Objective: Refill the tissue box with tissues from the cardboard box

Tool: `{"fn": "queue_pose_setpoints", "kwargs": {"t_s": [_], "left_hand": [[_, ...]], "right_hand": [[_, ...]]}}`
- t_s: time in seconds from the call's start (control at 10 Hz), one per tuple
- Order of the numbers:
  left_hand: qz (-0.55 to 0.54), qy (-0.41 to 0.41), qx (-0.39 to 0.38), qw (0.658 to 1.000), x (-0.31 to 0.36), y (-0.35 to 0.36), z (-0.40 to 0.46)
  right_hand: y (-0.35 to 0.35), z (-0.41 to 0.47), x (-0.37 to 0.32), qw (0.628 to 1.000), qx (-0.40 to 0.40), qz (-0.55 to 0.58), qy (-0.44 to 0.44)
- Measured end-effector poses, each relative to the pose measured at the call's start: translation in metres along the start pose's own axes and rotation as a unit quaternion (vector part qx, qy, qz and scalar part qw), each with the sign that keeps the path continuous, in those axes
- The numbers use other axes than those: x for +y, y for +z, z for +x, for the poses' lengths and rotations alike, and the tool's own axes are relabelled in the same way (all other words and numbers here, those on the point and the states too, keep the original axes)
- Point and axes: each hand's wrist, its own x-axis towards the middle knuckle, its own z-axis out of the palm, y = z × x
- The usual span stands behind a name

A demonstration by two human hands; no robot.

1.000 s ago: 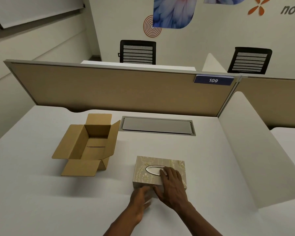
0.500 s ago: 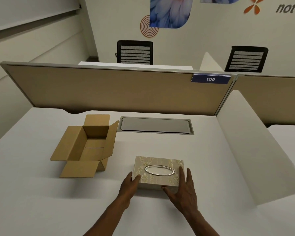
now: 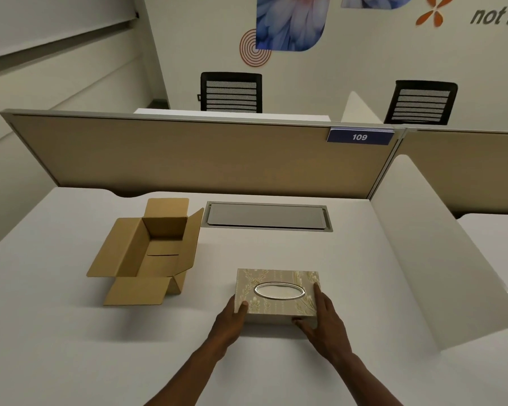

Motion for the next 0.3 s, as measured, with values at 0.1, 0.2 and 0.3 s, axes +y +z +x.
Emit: {"fn": "queue_pose_setpoints", "kwargs": {"t_s": [0.1, 0.2, 0.3], "left_hand": [[0.048, 0.016, -0.004, 0.999, -0.002, -0.003, 0.001], [0.120, 0.046, 0.028, 0.991, 0.000, -0.006, 0.007], [0.197, 0.114, 0.105, 0.968, 0.008, -0.008, 0.008]], "right_hand": [[-0.002, -0.002, -0.004, 1.000, -0.002, -0.027, 0.007], [-0.003, -0.002, -0.004, 0.995, 0.061, -0.082, -0.006], [-0.011, 0.001, -0.016, 0.986, 0.114, -0.105, -0.054]]}}
